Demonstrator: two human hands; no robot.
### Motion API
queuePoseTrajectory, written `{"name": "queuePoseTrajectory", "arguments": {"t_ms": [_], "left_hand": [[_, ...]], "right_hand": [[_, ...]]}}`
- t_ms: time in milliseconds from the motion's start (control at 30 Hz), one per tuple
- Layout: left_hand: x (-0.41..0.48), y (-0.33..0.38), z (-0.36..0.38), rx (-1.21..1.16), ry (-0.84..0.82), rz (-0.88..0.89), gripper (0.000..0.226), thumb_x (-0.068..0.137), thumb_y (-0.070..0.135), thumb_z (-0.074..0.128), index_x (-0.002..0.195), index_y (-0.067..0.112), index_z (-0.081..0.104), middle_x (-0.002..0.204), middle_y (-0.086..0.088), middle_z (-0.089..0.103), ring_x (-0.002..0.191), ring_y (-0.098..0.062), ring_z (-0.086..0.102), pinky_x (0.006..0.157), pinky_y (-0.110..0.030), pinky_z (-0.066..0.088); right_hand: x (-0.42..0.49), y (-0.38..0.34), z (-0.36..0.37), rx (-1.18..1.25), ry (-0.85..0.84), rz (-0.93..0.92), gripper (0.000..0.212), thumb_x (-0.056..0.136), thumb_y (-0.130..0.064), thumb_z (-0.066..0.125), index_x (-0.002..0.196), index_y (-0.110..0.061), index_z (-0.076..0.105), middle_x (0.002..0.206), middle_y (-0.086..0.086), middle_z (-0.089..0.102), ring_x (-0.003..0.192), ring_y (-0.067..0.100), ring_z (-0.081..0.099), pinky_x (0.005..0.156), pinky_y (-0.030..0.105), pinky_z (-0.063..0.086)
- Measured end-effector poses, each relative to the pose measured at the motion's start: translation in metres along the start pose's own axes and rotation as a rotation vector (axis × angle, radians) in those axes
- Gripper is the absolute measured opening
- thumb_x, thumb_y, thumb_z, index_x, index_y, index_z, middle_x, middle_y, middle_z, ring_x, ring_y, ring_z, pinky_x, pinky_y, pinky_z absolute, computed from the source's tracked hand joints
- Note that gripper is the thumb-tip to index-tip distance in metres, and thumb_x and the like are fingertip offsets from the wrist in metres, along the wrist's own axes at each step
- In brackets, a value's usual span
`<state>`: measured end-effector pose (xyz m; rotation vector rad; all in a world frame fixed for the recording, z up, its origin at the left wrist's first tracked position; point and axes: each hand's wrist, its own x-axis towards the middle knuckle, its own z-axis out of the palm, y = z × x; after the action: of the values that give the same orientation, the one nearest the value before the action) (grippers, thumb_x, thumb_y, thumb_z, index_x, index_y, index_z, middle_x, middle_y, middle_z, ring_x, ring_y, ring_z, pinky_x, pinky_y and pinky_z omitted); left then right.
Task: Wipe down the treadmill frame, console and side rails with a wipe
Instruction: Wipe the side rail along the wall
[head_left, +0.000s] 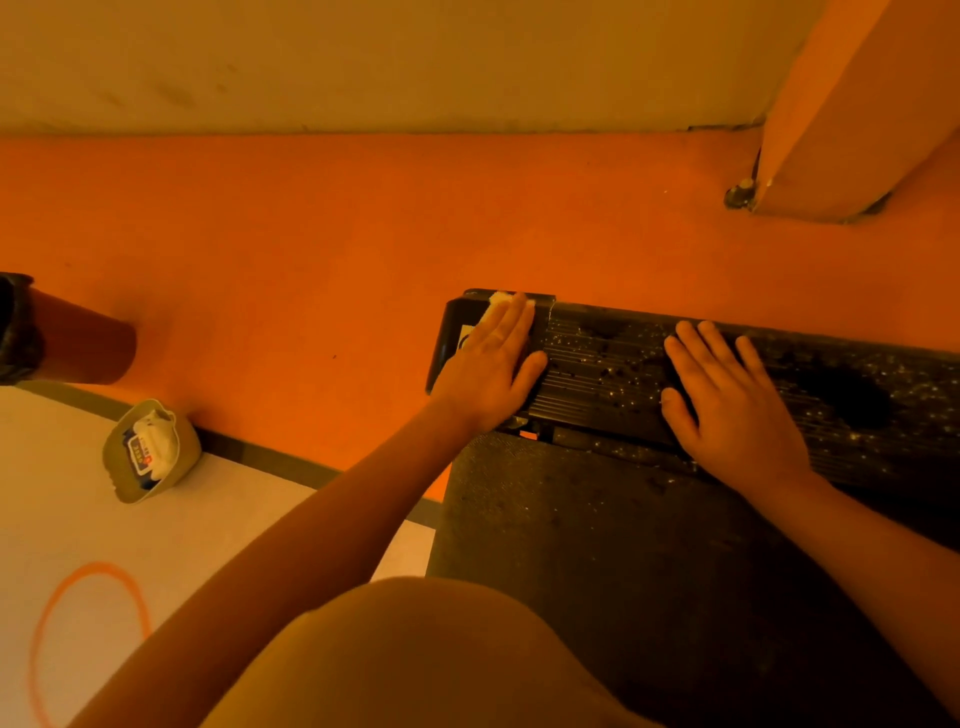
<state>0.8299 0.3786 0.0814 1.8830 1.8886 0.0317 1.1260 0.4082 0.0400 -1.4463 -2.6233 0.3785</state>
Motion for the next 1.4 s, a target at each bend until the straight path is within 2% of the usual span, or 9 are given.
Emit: {"name": "queuePoseTrajectory", "arguments": {"t_ms": [100,200,433,533,667,933,1067,1267,1400], "left_hand": [[-0.053,-0.003,0.02,-0.013,0.016,0.019,0.066,0.106,0.052,0.025,0.161,0.024,0.002,0.168,0.003,-0.003,0.154,-0.01,-0.012,0.124,-0.035,0.003],[-0.071,-0.003,0.029,0.002,0.009,0.005,0.067,0.104,0.054,0.02,0.161,0.024,0.001,0.168,0.003,-0.002,0.152,-0.007,-0.016,0.125,-0.035,0.005],[-0.007,0.011,0.012,-0.056,0.006,0.021,0.069,0.103,0.056,0.017,0.161,0.02,0.009,0.168,0.0,0.004,0.154,-0.015,-0.004,0.126,-0.037,0.004],[-0.026,0.009,0.02,-0.068,0.033,0.045,0.066,0.105,0.053,0.02,0.161,0.02,0.008,0.169,0.001,0.002,0.155,-0.015,-0.005,0.126,-0.038,0.005],[-0.074,0.009,0.038,-0.044,0.063,0.083,0.064,0.106,0.048,0.025,0.161,0.02,0.008,0.169,0.0,0.001,0.155,-0.014,-0.007,0.124,-0.028,-0.004],[0.01,0.014,0.009,-0.04,0.022,0.041,0.068,0.106,0.05,0.024,0.161,0.013,0.011,0.168,-0.006,0.006,0.155,-0.02,-0.003,0.126,-0.036,0.002],[-0.008,-0.003,0.013,-0.048,0.057,0.081,0.065,0.107,0.046,0.028,0.161,0.015,0.01,0.168,-0.004,0.005,0.155,-0.019,-0.002,0.125,-0.036,0.002],[-0.052,-0.051,0.016,-0.147,0.119,-0.207,0.073,0.1,0.058,0.014,0.161,0.02,0.003,0.168,-0.001,0.0,0.155,-0.016,-0.005,0.126,-0.046,0.011],[-0.074,-0.015,0.037,-0.065,0.113,-0.027,0.066,0.105,0.05,0.021,0.161,0.018,0.005,0.168,-0.001,-0.004,0.155,-0.014,-0.009,0.125,-0.035,-0.001]], "right_hand": [[0.0,-0.001,0.0,-0.004,0.006,-0.002,0.062,0.103,-0.042,0.028,0.154,-0.008,0.032,0.162,0.011,0.025,0.153,0.025,0.016,0.124,0.05,0.012],[0.0,-0.001,0.0,-0.016,0.007,-0.001,0.062,0.103,-0.042,0.028,0.153,-0.007,0.033,0.162,0.012,0.026,0.152,0.026,0.017,0.124,0.05,0.013],[0.0,-0.001,0.0,-0.007,0.007,-0.008,0.062,0.103,-0.042,0.028,0.154,-0.007,0.032,0.162,0.012,0.026,0.152,0.026,0.017,0.123,0.051,0.013],[0.0,-0.001,0.0,0.003,0.012,-0.008,0.061,0.103,-0.041,0.029,0.153,-0.007,0.033,0.162,0.012,0.027,0.152,0.026,0.017,0.123,0.051,0.013],[0.0,-0.001,0.0,-0.004,0.014,-0.003,0.061,0.102,-0.041,0.03,0.153,-0.006,0.034,0.161,0.012,0.027,0.152,0.026,0.018,0.124,0.051,0.014],[0.0,-0.002,-0.001,-0.008,0.005,-0.004,0.061,0.103,-0.041,0.029,0.154,-0.007,0.032,0.162,0.012,0.027,0.152,0.026,0.017,0.124,0.05,0.012],[0.0,-0.002,-0.001,-0.003,0.002,-0.001,0.062,0.103,-0.042,0.029,0.154,-0.008,0.032,0.162,0.011,0.026,0.153,0.025,0.016,0.124,0.05,0.012],[0.0,-0.002,-0.001,-0.016,0.012,0.0,0.062,0.103,-0.041,0.029,0.153,-0.006,0.033,0.161,0.013,0.028,0.152,0.026,0.018,0.124,0.051,0.013],[0.0,-0.002,-0.001,-0.012,0.012,-0.002,0.062,0.102,-0.041,0.029,0.153,-0.006,0.033,0.161,0.013,0.028,0.152,0.027,0.019,0.123,0.051,0.014]]}}
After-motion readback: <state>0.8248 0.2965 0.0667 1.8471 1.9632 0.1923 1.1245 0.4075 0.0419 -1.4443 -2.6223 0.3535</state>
